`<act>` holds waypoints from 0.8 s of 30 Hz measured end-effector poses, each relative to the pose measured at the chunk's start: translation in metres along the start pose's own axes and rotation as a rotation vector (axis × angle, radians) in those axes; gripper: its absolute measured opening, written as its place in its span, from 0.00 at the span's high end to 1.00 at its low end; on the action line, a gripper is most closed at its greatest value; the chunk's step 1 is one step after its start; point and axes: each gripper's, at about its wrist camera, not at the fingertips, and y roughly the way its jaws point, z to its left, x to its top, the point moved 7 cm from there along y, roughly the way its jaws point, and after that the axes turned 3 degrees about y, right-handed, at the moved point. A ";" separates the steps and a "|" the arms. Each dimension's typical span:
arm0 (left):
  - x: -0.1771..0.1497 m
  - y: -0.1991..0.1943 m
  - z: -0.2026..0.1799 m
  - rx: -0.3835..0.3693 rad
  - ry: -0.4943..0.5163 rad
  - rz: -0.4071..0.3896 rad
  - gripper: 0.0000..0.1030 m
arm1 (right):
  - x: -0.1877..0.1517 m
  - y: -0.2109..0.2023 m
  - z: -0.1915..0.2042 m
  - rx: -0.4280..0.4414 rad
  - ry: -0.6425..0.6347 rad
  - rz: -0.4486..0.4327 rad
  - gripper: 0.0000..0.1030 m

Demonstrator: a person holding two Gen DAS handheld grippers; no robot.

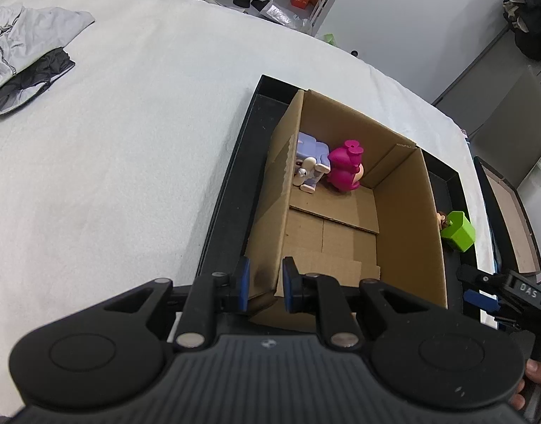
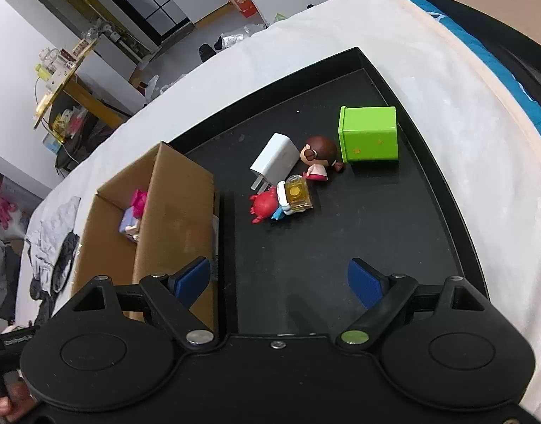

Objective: Organize rigid objects
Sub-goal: 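Move the right gripper to the red figure with yellow block and grasp it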

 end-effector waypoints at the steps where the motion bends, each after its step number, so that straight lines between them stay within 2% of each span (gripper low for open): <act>1: 0.000 0.001 0.000 0.002 0.000 0.001 0.84 | 0.000 0.002 0.001 -0.005 -0.015 -0.004 0.18; 6: 0.001 0.004 -0.001 0.009 -0.007 0.007 0.84 | 0.001 0.016 0.011 -0.021 -0.081 -0.014 0.18; 24: 0.003 0.013 -0.003 0.028 -0.005 0.027 0.84 | 0.015 0.067 0.016 -0.102 -0.167 -0.016 0.18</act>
